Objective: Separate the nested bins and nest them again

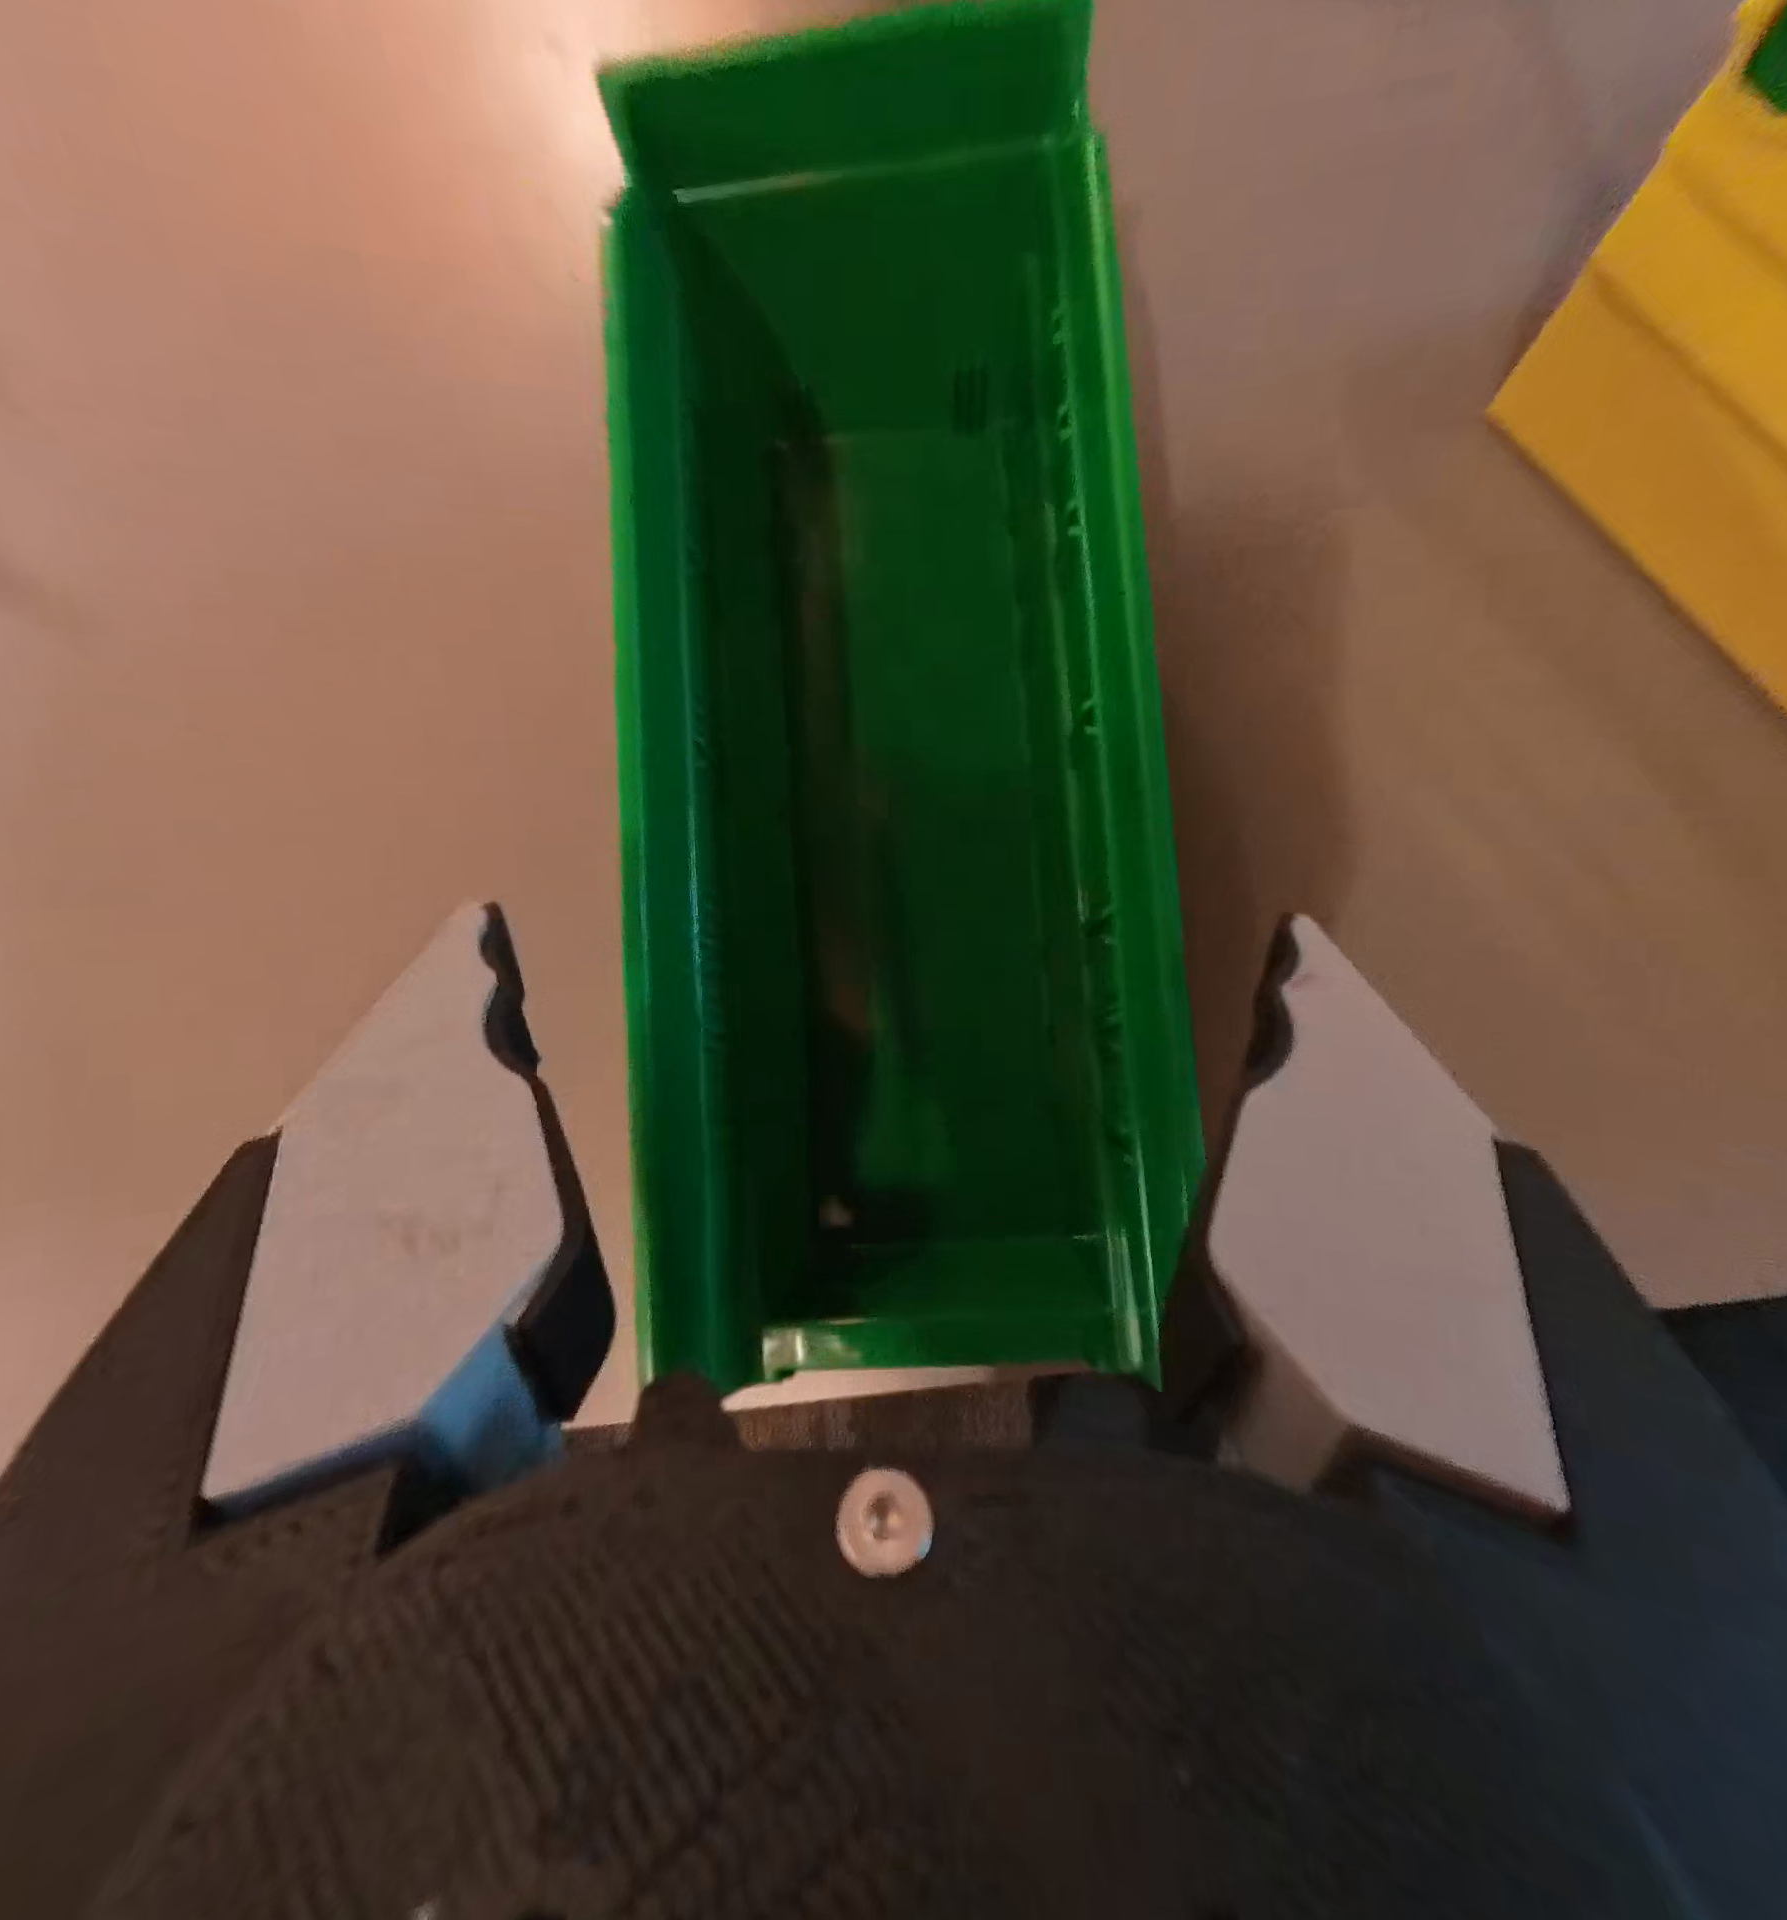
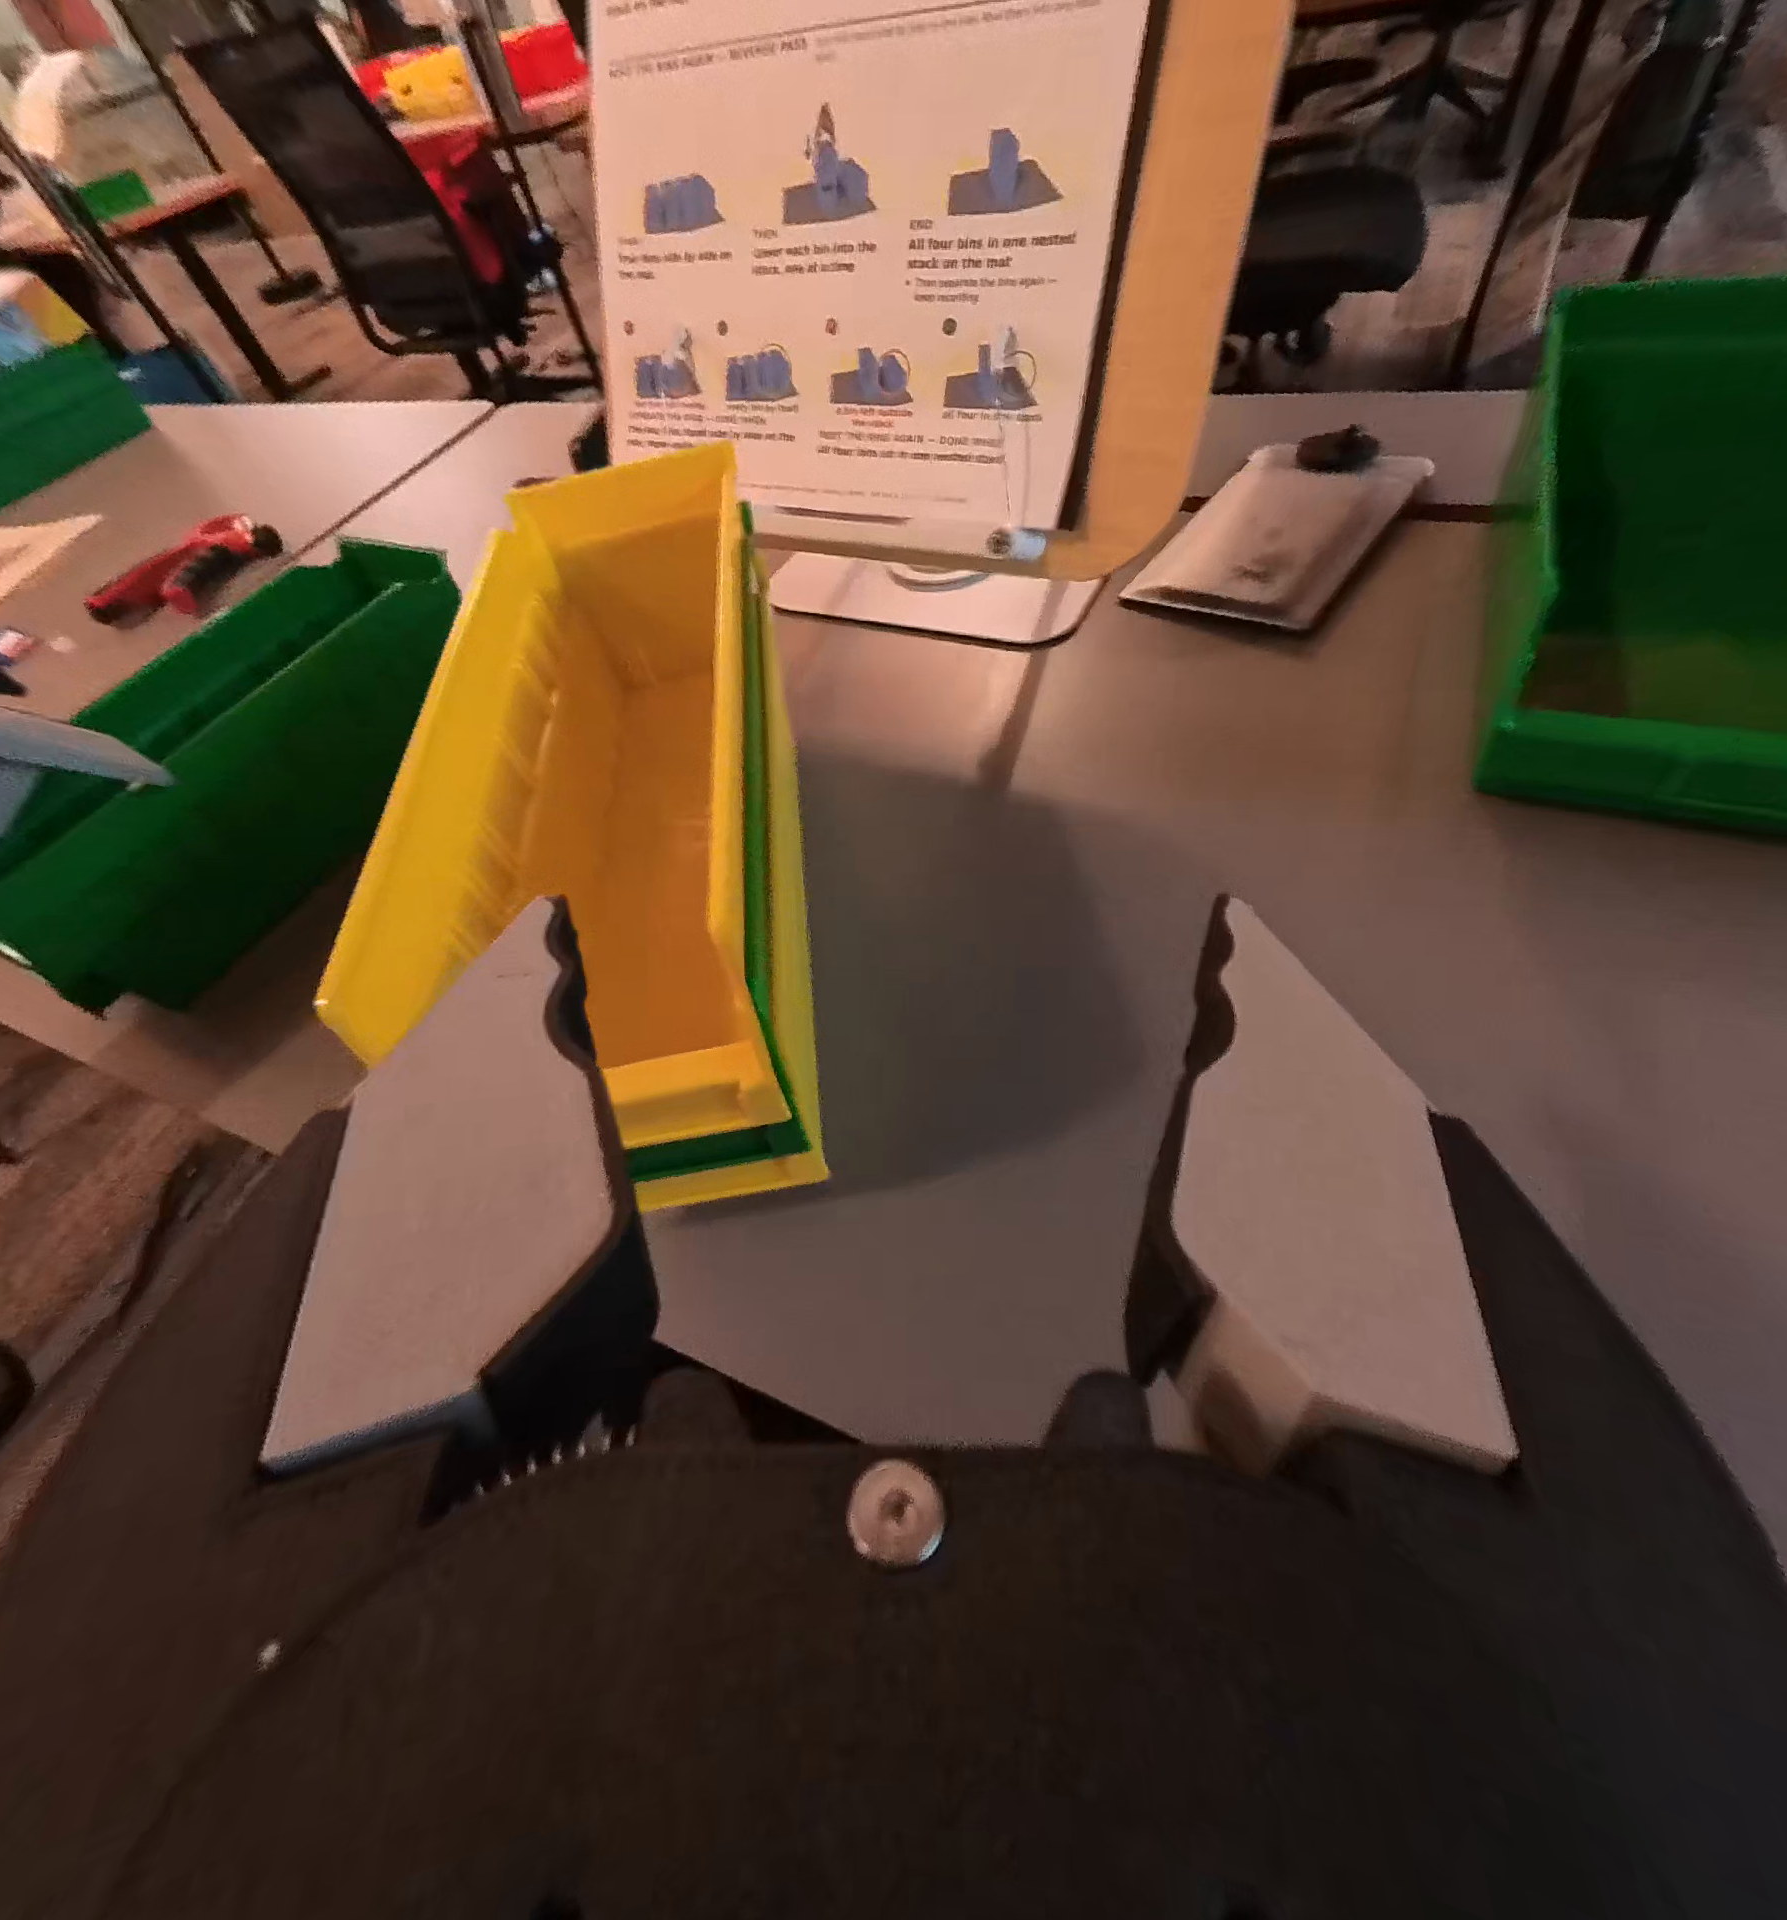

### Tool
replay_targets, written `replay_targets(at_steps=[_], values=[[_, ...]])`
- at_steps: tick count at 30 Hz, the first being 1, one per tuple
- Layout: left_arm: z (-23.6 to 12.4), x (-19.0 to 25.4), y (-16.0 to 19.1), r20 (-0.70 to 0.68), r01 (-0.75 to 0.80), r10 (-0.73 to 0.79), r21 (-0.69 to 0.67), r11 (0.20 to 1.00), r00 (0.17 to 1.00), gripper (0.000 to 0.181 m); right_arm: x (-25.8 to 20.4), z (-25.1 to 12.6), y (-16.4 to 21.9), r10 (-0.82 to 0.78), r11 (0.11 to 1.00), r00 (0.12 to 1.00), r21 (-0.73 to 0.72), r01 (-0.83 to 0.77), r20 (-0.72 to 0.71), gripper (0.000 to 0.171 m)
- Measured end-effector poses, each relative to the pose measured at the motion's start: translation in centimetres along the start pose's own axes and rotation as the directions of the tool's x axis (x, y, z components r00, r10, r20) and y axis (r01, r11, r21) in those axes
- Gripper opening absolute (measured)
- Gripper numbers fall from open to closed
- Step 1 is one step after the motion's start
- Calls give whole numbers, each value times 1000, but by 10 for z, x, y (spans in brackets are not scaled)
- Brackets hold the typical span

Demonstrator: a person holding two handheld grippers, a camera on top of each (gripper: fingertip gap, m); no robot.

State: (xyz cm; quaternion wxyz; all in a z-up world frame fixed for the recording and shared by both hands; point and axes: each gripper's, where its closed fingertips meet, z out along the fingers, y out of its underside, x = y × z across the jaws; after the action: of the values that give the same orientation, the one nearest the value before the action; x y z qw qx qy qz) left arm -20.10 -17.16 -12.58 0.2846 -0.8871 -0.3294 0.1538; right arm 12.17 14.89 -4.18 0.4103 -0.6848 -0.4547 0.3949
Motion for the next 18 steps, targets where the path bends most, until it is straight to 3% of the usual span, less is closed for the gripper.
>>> replay_targets(at_steps=[3,7,13,18], values=[[21,-1,14,13,-33,36,-162,986,999,138,18,-18,-8,-16,999,999,31,18,-48,107],[35,4,30,-34,-81,75,-284,956,997,149,14,-39,-20,42,994,995,101,-51,90,115],[37,-13,30,37,-136,159,-349,927,987,122,4,-65,-32,7,986,986,164,-34,164,114],[36,-24,26,16,-120,137,-389,913,990,104,-4,-63,-21,-13,994,975,110,-12,223,107]])
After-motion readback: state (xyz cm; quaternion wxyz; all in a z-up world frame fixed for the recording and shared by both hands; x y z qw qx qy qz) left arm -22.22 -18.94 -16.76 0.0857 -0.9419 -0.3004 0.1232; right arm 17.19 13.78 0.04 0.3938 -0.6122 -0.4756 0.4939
